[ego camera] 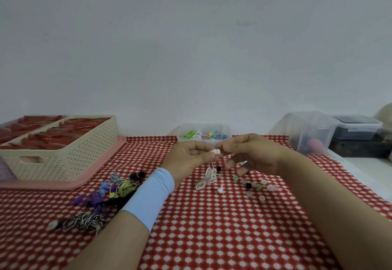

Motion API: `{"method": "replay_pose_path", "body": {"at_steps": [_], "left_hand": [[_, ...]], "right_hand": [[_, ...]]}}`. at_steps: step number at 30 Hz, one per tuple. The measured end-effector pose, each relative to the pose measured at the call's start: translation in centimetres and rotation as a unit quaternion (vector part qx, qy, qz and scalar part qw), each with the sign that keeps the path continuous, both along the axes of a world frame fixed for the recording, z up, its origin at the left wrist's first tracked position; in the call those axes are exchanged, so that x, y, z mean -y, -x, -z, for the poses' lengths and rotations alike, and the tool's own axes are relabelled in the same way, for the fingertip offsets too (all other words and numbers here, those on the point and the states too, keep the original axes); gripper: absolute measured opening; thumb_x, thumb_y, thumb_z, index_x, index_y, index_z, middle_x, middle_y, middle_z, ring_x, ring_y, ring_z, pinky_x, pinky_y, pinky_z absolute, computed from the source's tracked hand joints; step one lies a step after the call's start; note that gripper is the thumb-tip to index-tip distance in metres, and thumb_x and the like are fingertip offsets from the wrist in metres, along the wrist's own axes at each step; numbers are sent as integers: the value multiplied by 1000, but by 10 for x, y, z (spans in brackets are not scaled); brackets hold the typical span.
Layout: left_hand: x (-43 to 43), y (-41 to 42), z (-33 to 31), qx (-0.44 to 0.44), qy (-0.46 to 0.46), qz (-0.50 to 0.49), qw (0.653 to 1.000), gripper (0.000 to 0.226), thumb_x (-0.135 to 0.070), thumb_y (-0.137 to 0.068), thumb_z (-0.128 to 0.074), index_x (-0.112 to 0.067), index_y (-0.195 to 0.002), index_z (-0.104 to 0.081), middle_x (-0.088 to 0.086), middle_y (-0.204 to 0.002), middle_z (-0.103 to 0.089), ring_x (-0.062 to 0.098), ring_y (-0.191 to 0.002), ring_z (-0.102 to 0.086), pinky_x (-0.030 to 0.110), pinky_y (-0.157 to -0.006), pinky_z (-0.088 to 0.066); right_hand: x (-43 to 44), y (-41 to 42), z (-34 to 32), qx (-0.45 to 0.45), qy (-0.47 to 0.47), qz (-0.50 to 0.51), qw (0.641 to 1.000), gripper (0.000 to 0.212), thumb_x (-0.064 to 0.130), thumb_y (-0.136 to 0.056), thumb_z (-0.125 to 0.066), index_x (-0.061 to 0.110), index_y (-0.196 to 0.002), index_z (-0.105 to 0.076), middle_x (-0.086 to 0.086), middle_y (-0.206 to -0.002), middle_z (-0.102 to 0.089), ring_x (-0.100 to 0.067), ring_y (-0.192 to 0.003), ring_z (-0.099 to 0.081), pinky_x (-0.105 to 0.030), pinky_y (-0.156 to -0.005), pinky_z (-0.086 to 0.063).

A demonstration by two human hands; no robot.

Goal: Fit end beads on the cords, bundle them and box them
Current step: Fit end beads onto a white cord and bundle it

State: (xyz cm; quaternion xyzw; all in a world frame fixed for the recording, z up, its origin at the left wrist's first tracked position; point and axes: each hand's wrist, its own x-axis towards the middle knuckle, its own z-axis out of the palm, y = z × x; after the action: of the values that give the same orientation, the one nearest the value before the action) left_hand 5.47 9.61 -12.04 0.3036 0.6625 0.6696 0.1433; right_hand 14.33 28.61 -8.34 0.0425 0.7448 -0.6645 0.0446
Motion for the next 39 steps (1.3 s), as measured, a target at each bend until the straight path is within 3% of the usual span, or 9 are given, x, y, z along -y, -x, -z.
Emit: {"method": "replay_pose_path", "body": {"at_steps": [5,8,15,20,24,27,31,36,39], "left_hand": [[1,-1,-1,-33,14,-24,999,18,-4,-76,-81,-11,-91,-76,2,-94,-77,14,-90,-74,20,-81,-56],[1,-2,-2,-44,24,-31,998,17,-4,-75,-81,-13,-89,-76,1,-91,-78,13,-87,-74,17,-76,-55],[3,-1,0,-62,50,-40,996,12,-8,-78,-80,-14,-85,-75,3,-83,-77,13,-81,-75,17,-76,-56],[3,-1,0,-11,9,-13,1000,14,-3,-83,-74,-6,-97,-73,8,-87,-77,15,-85,-74,19,-77,-56],[2,-2,-1,15,-6,26,1000,12,-1,-84,-71,-9,-93,-73,10,-85,-76,15,-83,-73,22,-77,-55],[2,-2,-1,30,-8,41,999,10,-2,-83,-71,-7,-92,-74,10,-84,-76,15,-81,-72,24,-78,-54],[4,-2,-1,11,27,34,999,11,-4,-82,-73,-4,-94,-74,11,-84,-76,15,-80,-73,21,-75,-54],[5,-2,1,73,-12,49,996,12,-8,-77,-72,-8,-89,-74,9,-84,-75,15,-81,-71,26,-79,-56],[5,-2,0,51,10,52,997,11,-6,-82,-71,-6,-92,-74,9,-85,-76,15,-82,-72,26,-79,-56]], "right_hand": [[0,-1,-1,-23,-71,5,997,23,6,-90,-72,11,-111,-78,-8,-92,-76,-17,-77,-71,-28,-56,-56],[5,1,0,-48,-94,25,994,18,5,-86,-77,8,-103,-78,-9,-82,-75,-19,-73,-70,-29,-55,-55],[14,2,-1,-99,-181,47,977,10,15,-84,-81,8,-92,-79,-12,-86,-78,-19,-70,-72,-31,-58,-57],[9,-1,-1,-72,-92,10,993,13,18,-94,-70,13,-101,-80,-7,-99,-77,-19,-75,-70,-31,-59,-57],[8,0,2,-42,-34,-2,999,13,15,-92,-70,13,-101,-79,-4,-89,-74,-14,-71,-68,-25,-54,-54],[9,1,2,-32,-27,-10,999,10,14,-90,-72,16,-93,-80,-6,-87,-73,-14,-70,-68,-23,-50,-53],[9,3,3,-7,-48,-4,999,17,14,-88,-75,8,-103,-78,-11,-95,-75,-15,-70,-69,-24,-50,-53],[10,4,2,-12,-26,-9,1000,9,16,-86,-74,17,-90,-82,-6,-90,-76,-15,-71,-70,-23,-47,-53],[8,5,3,1,-25,-11,1000,14,16,-82,-76,13,-95,-81,-10,-93,-76,-16,-69,-70,-24,-47,-53]]}}
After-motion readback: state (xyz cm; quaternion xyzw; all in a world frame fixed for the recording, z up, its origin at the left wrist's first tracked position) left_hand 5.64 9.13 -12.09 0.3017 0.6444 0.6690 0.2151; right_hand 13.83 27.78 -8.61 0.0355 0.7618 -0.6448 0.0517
